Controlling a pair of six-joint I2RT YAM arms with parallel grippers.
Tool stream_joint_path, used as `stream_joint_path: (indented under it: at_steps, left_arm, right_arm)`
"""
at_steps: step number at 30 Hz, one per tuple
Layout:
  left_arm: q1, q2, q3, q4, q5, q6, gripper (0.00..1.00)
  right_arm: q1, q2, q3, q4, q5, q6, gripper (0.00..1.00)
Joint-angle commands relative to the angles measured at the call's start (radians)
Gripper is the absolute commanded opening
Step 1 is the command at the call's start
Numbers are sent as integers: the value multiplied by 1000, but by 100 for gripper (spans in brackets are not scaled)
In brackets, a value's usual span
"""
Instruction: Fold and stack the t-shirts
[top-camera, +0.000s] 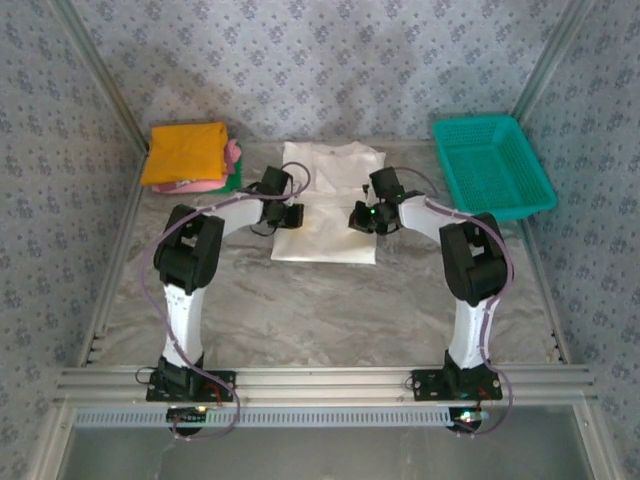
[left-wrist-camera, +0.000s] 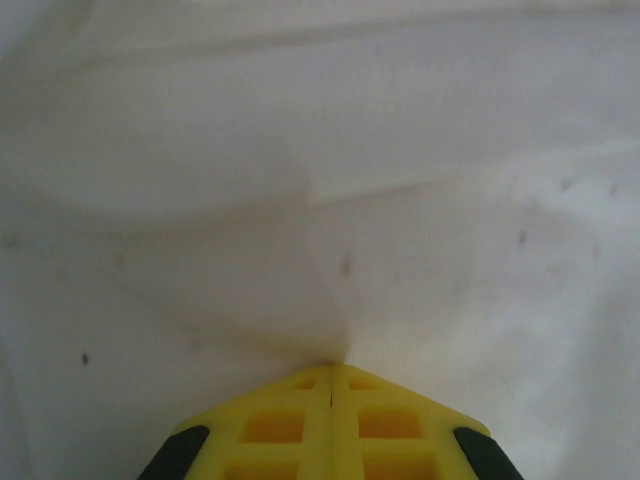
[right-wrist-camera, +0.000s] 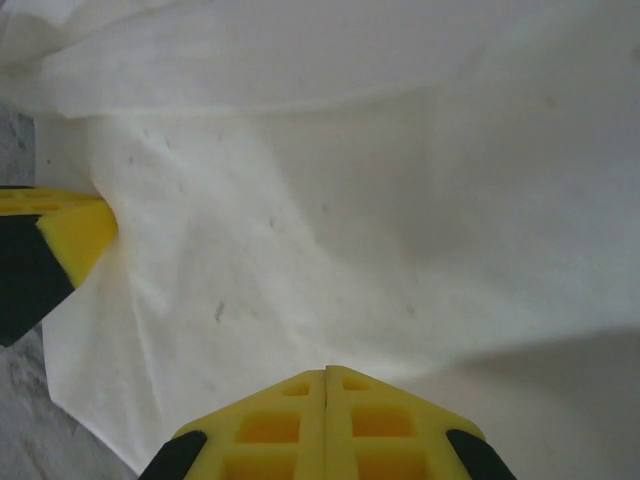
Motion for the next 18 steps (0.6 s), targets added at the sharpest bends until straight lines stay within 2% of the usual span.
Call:
stream_joint_path:
  at_steps: [1,14,18]
  left_arm:
    - [9,57,139,1,3,32,0]
    - [61,291,584,-185,-51,66,0]
    - [90,277,672,-211,-61,64,0]
  right_arm:
    - [-13,61,83,64,24,15,0]
    - [-82,163,236,19,86,-5,0]
    - [-110,207,298,-4,93,-22,0]
